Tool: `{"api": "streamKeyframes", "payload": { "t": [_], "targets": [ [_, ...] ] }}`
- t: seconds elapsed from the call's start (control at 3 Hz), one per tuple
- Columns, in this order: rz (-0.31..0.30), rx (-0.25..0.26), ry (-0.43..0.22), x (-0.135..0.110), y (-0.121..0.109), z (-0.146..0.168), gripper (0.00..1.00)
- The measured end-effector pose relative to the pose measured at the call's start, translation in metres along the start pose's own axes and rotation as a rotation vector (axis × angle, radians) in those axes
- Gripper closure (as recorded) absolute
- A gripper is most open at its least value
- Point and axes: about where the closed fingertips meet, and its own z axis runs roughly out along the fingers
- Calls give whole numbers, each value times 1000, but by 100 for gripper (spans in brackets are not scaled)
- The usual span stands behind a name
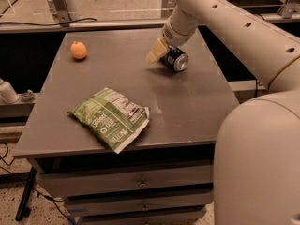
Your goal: Place pepsi can upright
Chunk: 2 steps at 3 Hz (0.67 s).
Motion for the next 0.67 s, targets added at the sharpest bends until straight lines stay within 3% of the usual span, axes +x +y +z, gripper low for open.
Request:
{"api": "streamKeyframes", "payload": {
  "t": [0.67],
  "targets": [
    [-17, 16, 13, 9, -14, -1, 65]
  ]
}}
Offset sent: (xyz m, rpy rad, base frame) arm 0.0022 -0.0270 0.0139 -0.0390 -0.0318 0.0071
